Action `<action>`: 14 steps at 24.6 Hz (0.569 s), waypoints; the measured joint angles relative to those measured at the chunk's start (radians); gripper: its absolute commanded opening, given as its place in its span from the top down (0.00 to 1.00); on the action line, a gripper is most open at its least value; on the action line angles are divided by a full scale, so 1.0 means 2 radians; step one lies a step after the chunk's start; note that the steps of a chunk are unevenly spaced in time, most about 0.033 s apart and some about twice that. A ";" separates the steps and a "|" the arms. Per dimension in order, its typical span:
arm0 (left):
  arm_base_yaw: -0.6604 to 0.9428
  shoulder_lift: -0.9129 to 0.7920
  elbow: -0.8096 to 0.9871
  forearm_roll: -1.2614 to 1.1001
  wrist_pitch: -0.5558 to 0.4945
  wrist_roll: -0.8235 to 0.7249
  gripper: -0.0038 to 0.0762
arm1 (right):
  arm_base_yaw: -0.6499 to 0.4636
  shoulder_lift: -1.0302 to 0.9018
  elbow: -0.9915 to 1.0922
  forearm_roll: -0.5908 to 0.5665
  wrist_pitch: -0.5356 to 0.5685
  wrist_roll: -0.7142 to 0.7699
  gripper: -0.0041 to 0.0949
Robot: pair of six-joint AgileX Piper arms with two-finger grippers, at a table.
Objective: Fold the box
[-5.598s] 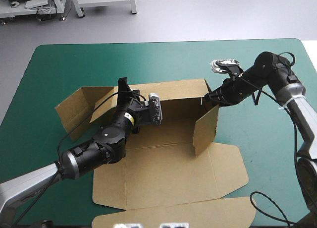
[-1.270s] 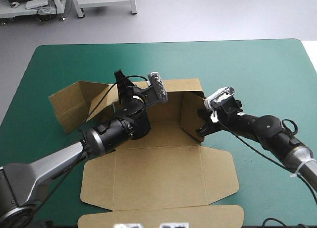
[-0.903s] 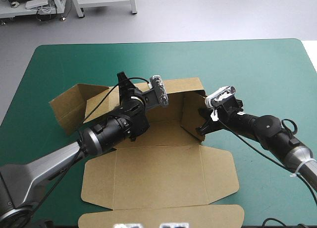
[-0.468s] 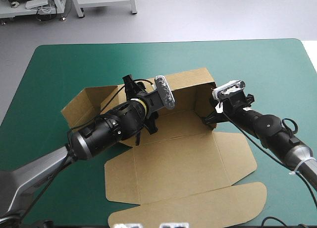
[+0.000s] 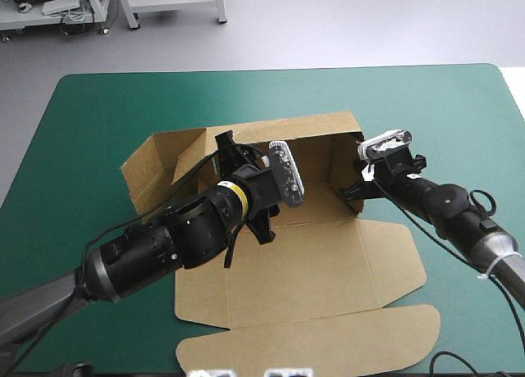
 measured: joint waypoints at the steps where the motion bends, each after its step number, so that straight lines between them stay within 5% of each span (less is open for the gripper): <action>1: -0.007 -0.003 0.000 0.003 0.000 0.001 0.65 | 0.000 0.000 0.000 -0.001 0.000 0.000 0.98; 4: -0.029 -0.018 0.000 0.018 0.006 0.003 0.96 | 0.000 0.000 -0.001 -0.001 0.001 0.000 0.98; 10: -0.044 -0.047 0.000 0.029 0.011 0.010 0.95 | 0.000 0.001 -0.001 -0.001 0.004 0.002 0.98; 14: -0.033 -0.052 0.000 0.040 0.063 0.013 0.93 | -0.002 0.002 -0.013 -0.041 0.037 0.021 0.98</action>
